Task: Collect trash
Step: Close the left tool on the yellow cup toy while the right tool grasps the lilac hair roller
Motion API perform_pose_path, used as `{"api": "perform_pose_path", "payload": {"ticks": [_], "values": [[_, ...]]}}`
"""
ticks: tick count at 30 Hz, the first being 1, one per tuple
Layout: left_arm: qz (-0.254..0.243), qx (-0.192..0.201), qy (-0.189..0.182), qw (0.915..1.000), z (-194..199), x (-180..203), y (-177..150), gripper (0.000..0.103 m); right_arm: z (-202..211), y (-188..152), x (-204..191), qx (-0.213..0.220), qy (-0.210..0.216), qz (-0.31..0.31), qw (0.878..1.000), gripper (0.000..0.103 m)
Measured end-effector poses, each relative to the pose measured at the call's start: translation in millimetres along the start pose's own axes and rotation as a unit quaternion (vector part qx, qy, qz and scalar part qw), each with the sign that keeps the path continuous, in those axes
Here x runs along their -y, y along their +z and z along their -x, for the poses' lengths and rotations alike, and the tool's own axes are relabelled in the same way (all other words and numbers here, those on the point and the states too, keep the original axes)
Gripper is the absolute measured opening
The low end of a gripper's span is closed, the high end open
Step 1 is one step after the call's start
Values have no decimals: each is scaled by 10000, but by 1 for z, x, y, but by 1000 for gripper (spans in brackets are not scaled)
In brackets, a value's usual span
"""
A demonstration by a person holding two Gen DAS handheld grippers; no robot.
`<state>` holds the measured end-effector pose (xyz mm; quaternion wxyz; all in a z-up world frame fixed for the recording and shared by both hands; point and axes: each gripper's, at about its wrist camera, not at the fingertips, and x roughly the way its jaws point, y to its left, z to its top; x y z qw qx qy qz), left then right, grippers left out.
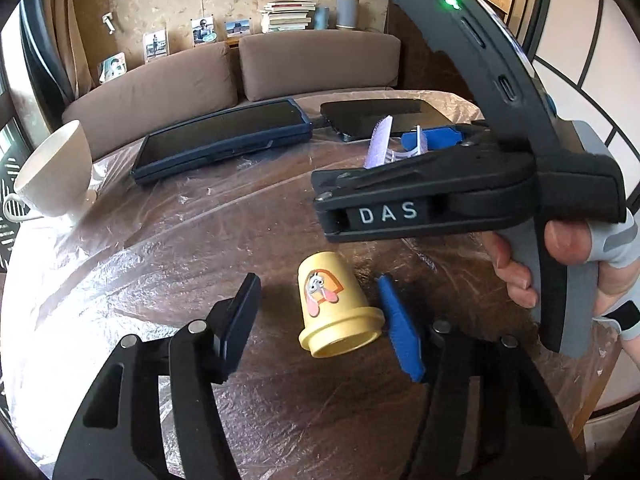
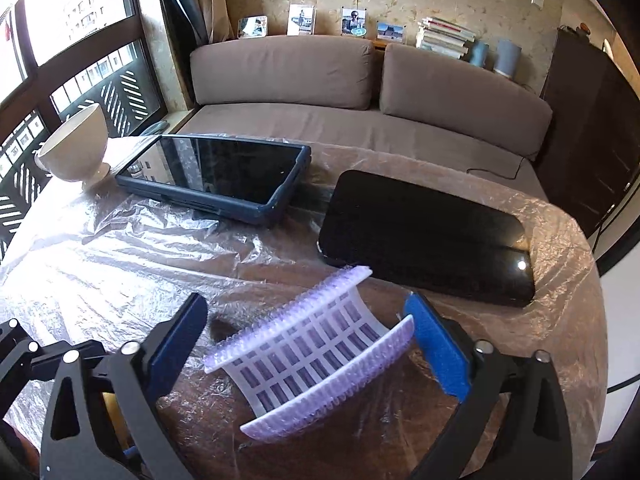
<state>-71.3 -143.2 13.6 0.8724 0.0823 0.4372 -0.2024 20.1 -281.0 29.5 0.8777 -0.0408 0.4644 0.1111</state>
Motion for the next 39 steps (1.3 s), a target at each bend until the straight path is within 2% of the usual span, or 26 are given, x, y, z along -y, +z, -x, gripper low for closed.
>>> {"api": "perform_pose_path", "payload": {"ticks": [4, 18, 39], "values": [[-56, 4, 37, 10000, 3, 4, -2, 39, 3, 4, -2, -47, -37, 55, 10000, 77], [-2, 27, -25, 10000, 7, 2, -5, 39, 32, -1, 7, 78, 97, -203, 9997, 77], [188, 46, 35, 9998, 16, -5, -10, 39, 72, -32, 5, 35, 26, -181, 9998, 77]]}}
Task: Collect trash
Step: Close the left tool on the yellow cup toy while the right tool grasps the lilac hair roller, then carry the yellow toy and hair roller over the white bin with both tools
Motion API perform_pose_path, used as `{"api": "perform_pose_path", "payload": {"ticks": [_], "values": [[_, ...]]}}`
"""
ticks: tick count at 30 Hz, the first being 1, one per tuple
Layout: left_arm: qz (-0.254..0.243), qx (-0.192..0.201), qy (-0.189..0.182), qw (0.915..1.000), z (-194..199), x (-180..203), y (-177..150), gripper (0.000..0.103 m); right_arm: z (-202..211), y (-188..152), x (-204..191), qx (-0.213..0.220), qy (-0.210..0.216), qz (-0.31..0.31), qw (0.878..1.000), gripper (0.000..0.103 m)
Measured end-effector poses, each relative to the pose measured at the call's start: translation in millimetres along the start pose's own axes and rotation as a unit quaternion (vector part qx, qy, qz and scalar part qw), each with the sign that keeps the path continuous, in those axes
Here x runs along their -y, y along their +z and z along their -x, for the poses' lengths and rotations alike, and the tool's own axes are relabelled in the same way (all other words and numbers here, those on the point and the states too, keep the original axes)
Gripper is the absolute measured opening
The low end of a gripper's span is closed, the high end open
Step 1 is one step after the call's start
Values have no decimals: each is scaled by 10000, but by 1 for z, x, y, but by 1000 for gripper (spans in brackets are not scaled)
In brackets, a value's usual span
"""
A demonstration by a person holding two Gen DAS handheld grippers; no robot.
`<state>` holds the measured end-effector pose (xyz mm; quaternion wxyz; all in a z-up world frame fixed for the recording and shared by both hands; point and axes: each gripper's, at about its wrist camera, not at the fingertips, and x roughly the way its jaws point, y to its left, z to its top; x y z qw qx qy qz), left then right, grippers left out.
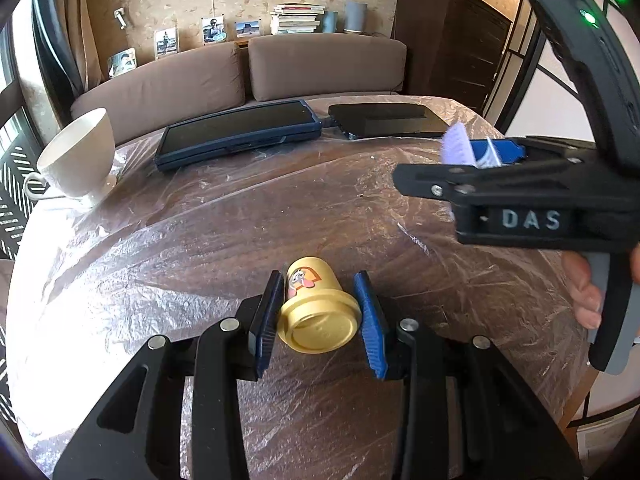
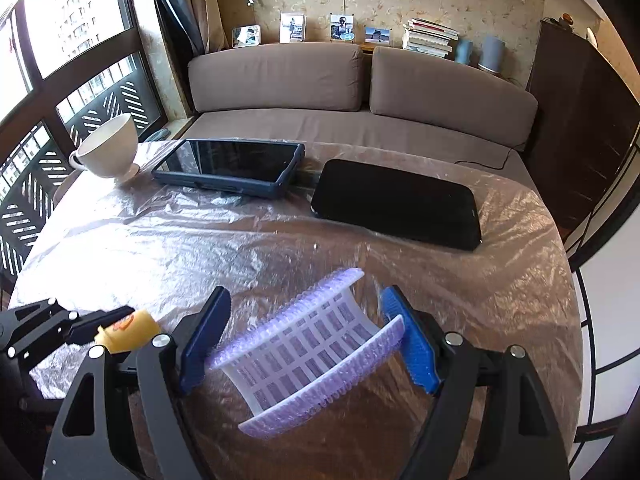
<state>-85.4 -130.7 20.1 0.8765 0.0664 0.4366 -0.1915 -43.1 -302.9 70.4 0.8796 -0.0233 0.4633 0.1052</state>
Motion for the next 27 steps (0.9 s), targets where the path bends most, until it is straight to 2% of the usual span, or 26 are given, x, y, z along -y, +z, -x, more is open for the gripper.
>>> {"api": "perform_pose_path", "payload": {"ticks": [20, 27], "values": [[51, 52, 38, 10000, 20, -2, -16, 39, 35, -36, -9, -99, 34, -8, 9999, 77], [94, -41, 16, 9999, 20, -4, -22, 39, 38, -47, -14, -184, 46, 15, 9998, 77]]}}
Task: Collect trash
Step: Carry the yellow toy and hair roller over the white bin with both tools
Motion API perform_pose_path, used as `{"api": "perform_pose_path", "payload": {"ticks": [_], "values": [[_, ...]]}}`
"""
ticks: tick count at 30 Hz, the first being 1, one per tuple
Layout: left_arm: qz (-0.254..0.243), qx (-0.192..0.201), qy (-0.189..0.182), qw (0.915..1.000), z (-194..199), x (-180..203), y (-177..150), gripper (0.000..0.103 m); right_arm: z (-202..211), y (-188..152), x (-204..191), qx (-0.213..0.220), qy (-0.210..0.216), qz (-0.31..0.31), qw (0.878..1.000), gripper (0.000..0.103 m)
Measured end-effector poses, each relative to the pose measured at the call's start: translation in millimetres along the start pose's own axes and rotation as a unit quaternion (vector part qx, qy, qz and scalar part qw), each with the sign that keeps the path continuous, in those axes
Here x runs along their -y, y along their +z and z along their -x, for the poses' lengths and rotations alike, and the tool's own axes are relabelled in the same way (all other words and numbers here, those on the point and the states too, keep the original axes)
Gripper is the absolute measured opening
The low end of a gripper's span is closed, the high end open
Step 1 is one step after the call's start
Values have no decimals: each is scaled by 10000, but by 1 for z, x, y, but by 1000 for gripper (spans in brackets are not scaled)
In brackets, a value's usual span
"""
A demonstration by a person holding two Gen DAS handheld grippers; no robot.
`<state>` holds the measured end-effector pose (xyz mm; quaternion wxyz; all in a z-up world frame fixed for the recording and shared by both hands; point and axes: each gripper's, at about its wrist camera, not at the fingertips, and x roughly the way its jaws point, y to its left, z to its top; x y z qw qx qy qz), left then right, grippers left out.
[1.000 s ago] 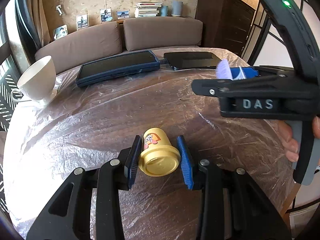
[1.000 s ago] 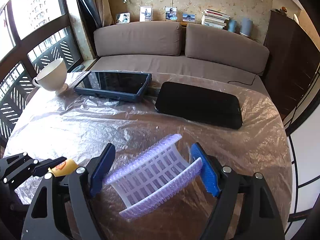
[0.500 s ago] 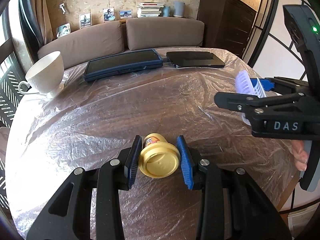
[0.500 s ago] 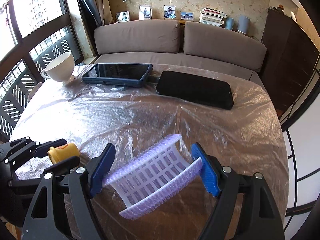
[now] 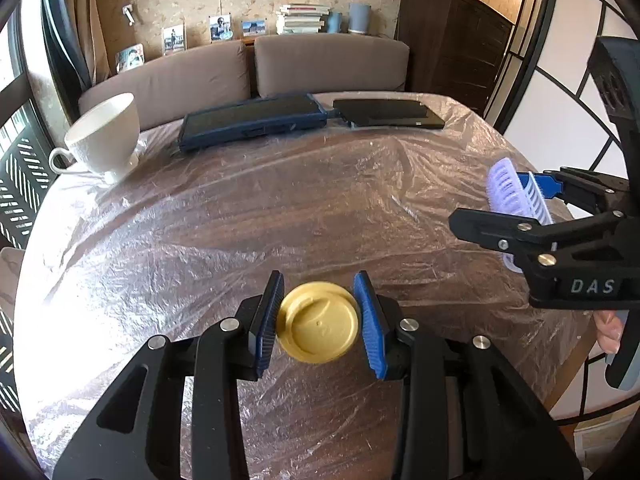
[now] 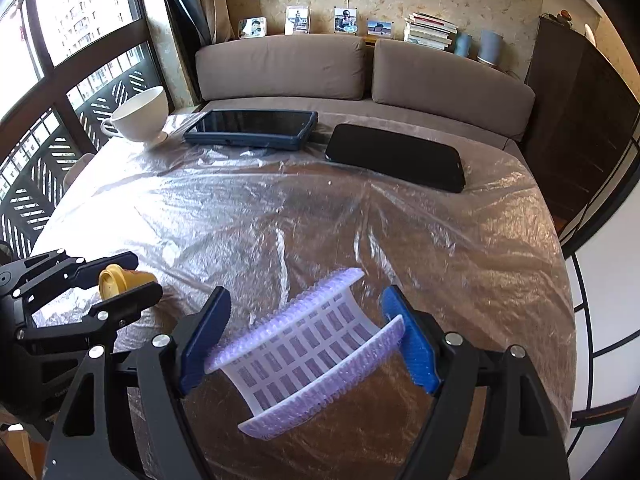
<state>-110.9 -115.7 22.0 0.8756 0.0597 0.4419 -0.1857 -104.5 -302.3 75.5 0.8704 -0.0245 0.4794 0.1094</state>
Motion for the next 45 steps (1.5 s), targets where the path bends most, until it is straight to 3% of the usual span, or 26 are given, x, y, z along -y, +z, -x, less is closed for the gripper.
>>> {"api": "perform_pose_path", "payload": {"ticks": [8, 17, 18, 20, 22, 27, 30, 31, 45], "values": [[96, -73, -63, 9999, -4, -3, -4, 30, 4, -5, -2, -2, 27, 8, 10000, 77], [185, -180, 7, 9997, -3, -8, -11, 34, 8, -7, -3, -1, 95, -1, 10000, 77], [188, -176, 14, 9997, -2, -8, -12, 35, 8, -8, -3, -6, 101, -8, 9999, 77], [191, -156, 45, 9997, -1, -7, -14, 50, 9, -9, -3, -16, 119, -18, 9999, 77], [153, -117, 110, 9998, 0, -6, -17, 56, 9, -10, -3, -23, 127, -18, 9999, 77], [52, 43, 254, 9997, 3, -3, -26, 60, 9, -13, -4, -52, 161, -29, 9999, 77], [21, 83, 302, 9995, 6, -3, -30, 51, 10, -16, -5, -70, 172, -25, 9998, 77], [3, 88, 327, 9994, 7, -4, -30, 40, 10, -17, -6, -70, 175, -19, 9998, 77], [163, 51, 96, 9998, 22, -4, -33, 39, 24, -27, -18, -63, 206, 179, 9996, 77]]}}
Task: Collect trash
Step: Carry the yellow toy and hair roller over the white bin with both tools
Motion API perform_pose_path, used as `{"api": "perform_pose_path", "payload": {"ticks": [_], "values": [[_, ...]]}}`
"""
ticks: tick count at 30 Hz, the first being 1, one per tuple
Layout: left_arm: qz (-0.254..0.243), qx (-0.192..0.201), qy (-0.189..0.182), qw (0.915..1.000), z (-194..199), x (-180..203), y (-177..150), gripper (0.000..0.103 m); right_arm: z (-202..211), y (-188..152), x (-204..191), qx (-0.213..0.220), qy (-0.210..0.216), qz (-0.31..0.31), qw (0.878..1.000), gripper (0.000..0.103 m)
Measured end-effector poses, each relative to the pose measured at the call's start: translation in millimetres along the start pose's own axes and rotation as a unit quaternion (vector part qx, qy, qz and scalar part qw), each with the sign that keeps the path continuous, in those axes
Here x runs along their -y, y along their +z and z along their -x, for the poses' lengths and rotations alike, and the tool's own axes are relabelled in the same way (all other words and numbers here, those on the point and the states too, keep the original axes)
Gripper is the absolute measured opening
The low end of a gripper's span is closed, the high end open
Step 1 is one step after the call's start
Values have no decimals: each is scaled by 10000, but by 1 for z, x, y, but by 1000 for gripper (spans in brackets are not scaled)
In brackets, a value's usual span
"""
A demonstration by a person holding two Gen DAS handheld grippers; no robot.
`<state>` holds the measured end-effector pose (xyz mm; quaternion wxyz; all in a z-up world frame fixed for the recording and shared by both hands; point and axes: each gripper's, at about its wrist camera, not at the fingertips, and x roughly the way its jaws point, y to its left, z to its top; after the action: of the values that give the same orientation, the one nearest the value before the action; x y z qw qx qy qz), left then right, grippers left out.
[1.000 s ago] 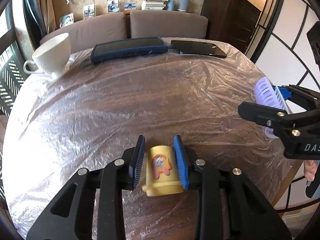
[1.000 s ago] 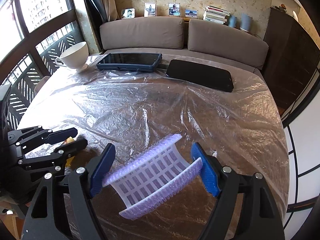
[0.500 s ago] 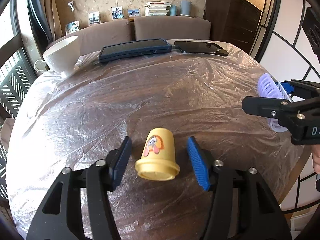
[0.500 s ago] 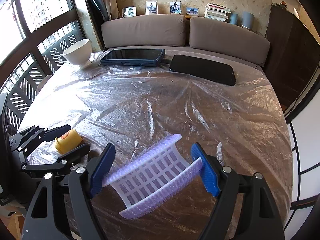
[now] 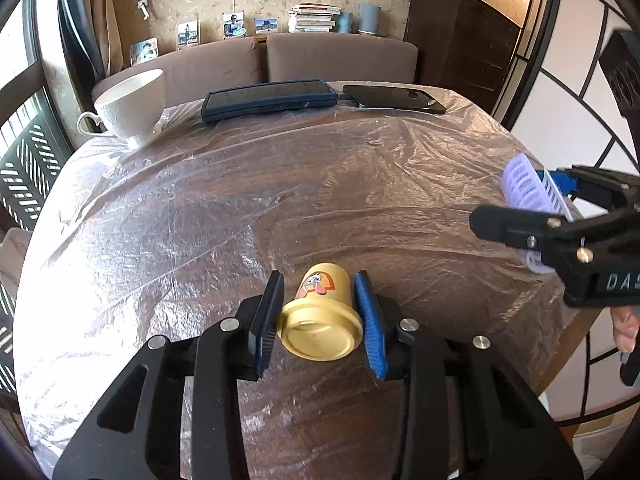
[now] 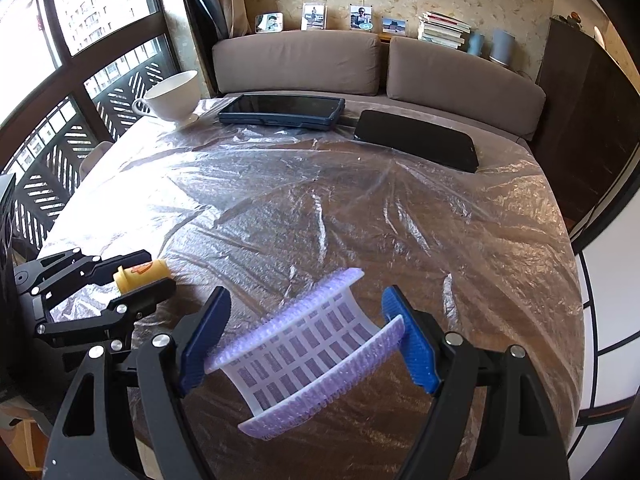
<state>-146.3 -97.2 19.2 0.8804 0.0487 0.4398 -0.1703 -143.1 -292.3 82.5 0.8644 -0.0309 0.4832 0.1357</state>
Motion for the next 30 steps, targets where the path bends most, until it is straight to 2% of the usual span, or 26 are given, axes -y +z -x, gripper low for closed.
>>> {"api": "perform_pose_path", "payload": {"ticks": [9, 18, 30], "values": [[121, -49, -54, 9999, 13, -1, -6, 39, 15, -18, -8, -77, 92, 89, 9999, 77], [63, -94, -165, 9998, 32, 4, -17, 39, 31, -41, -13, -185, 383, 68, 9991, 77], [-212, -210, -343, 9990, 60, 17, -43, 39, 54, -74, -21, -373, 737, 205, 9964, 77]]}}
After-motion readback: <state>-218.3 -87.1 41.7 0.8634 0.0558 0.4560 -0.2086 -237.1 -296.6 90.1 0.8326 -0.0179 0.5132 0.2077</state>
